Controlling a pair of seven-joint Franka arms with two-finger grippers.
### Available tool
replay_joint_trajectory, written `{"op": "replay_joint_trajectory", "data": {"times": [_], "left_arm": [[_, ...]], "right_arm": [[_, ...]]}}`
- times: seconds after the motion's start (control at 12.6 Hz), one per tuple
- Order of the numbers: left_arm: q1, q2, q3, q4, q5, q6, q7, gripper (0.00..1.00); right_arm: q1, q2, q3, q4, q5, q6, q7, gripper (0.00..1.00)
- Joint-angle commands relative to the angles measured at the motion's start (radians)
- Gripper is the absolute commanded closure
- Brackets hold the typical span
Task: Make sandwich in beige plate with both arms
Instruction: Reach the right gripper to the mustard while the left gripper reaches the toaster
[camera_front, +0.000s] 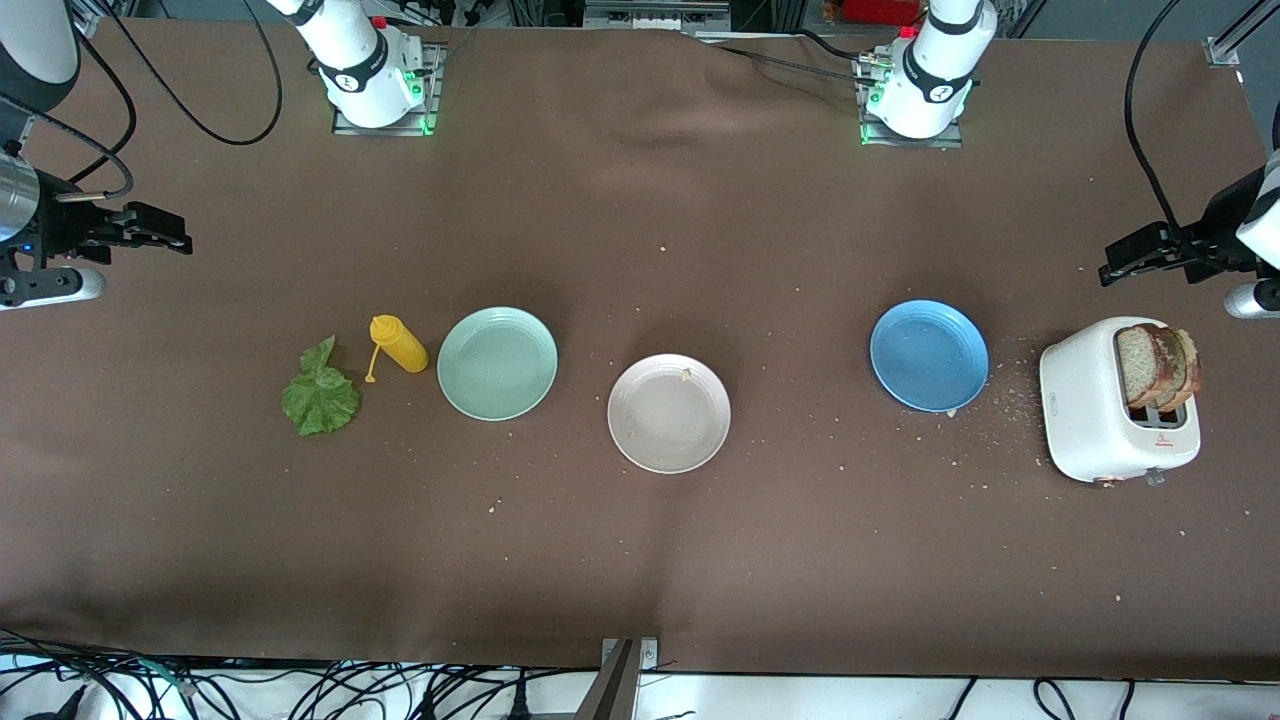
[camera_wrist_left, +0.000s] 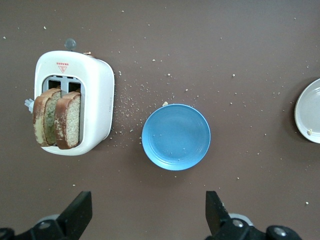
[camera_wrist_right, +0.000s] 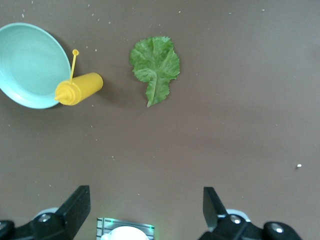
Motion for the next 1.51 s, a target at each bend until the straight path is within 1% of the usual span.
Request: {"op": "replay_joint_trajectory", "data": {"times": [0.0, 0.08, 0.16, 0.32, 0.48, 0.63, 0.71, 0.87, 1.03, 1.11, 1.27, 1.43], "left_arm": [[0.003, 0.054, -0.001, 0.027, -0.032, 0.012, 0.019, 0.0], [0.004, 0.145, -0.004, 0.033, -0.019, 0.006, 0.011, 0.0], [0.003, 0.146, -0.002, 0.036, -0.017, 0.015, 0.014, 0.0], [0.029, 0.152, 0.003, 0.038, -0.028, 0.008, 0.036, 0.0], [0.07, 0.186, 0.004, 0.041, -0.017, 0.012, 0.111, 0.0], [0.11, 0.228, 0.004, 0.045, -0.015, 0.017, 0.189, 0.0], [0.133, 0.249, 0.004, 0.047, -0.014, 0.031, 0.207, 0.0], [0.167, 0.277, 0.004, 0.044, 0.029, 0.098, 0.253, 0.0], [0.173, 0.316, 0.004, 0.042, 0.061, 0.127, 0.286, 0.0], [0.173, 0.332, 0.004, 0.038, 0.095, 0.152, 0.316, 0.0], [0.188, 0.358, 0.004, 0.038, 0.107, 0.178, 0.321, 0.0], [0.19, 0.376, 0.004, 0.038, 0.107, 0.187, 0.321, 0.0]], "right_arm": [[-0.005, -0.013, -0.022, -0.094, 0.021, 0.064, -0.123, 0.0], [-0.007, -0.016, -0.03, -0.12, 0.023, 0.104, -0.175, 0.0], [-0.007, -0.016, -0.038, -0.136, 0.042, 0.124, -0.244, 0.0], [-0.007, -0.01, -0.062, -0.165, 0.113, 0.158, -0.374, 0.0], [-0.007, -0.01, -0.084, -0.244, 0.174, 0.248, -0.535, 0.0], [-0.007, -0.004, -0.091, -0.294, 0.24, 0.306, -0.676, 0.0], [-0.007, 0.016, -0.106, -0.304, 0.281, 0.334, -0.762, 0.0], [-0.007, 0.079, -0.113, -0.309, 0.392, 0.38, -0.931, 0.0], [-0.007, 0.155, -0.113, -0.309, 0.481, 0.437, -1.093, 0.0], [-0.007, 0.195, -0.113, -0.317, 0.556, 0.464, -1.176, 0.0], [-0.007, 0.272, -0.113, -0.332, 0.721, 0.495, -1.372, 0.0], [-0.023, 0.349, -0.113, -0.332, 0.885, 0.48, -1.604, 0.0]]}}
